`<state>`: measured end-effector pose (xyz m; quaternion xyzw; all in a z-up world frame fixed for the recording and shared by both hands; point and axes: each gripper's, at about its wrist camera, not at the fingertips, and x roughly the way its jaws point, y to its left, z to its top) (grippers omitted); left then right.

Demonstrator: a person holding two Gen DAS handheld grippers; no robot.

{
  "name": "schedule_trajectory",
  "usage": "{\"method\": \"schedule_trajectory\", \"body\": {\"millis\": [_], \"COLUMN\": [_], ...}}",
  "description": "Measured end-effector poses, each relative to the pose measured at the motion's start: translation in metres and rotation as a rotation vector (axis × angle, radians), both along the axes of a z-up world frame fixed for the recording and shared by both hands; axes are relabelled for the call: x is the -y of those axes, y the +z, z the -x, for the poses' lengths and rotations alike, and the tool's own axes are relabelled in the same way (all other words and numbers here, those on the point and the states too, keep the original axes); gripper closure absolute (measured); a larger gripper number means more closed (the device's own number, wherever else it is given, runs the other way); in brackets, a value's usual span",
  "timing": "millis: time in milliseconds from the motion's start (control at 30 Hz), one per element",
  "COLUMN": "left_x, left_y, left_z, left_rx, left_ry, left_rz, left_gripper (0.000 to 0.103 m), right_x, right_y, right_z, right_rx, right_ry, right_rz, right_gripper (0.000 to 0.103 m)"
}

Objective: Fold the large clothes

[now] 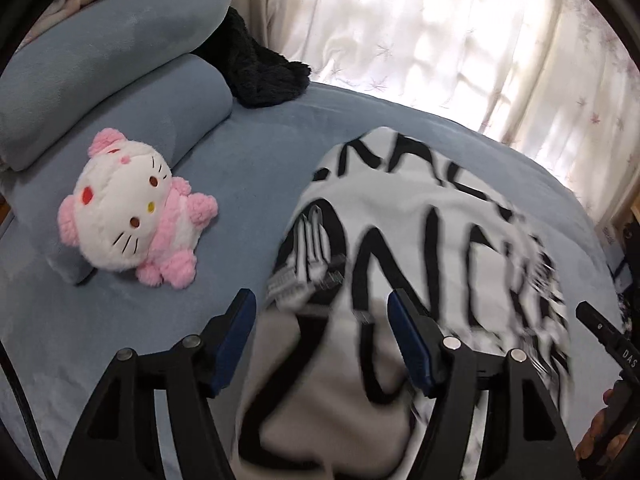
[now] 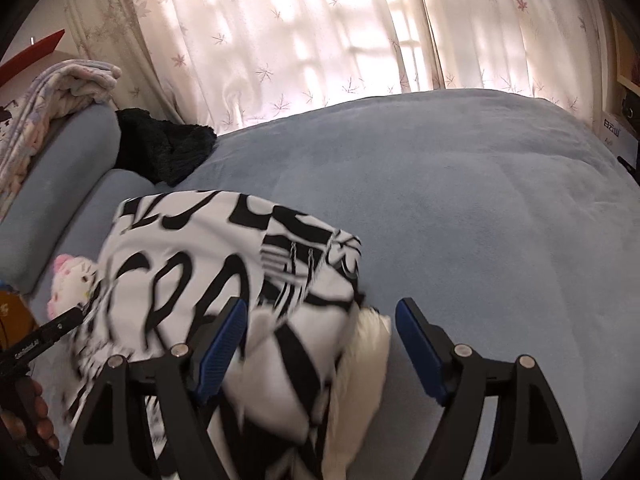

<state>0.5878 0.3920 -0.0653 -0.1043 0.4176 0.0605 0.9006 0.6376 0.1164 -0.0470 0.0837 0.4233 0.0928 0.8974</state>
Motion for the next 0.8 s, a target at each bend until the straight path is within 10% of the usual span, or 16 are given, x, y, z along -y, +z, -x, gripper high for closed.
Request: {"method": "schedule_trajectory", "body": {"millis": [467, 800], "left_x": [0.086, 0.156], "left_y": [0.095, 0.129], "left_z": [0.163, 0.279], "left_rx": [0.057, 0.067], "left_ry": [-0.082, -0.132], "left_rz": [-0.072, -0.115], "left_gripper": [0.014, 0.014], "right_x": [0.052, 0.091], "right_y": [0.102, 0.123], "right_z": [0.152, 0.265], "right_rx": [-0.017, -0.050], "right_ry": [0.067, 0.111], "right_rz": [0.077, 0.087], "right_gripper": [0.026, 0.026]}}
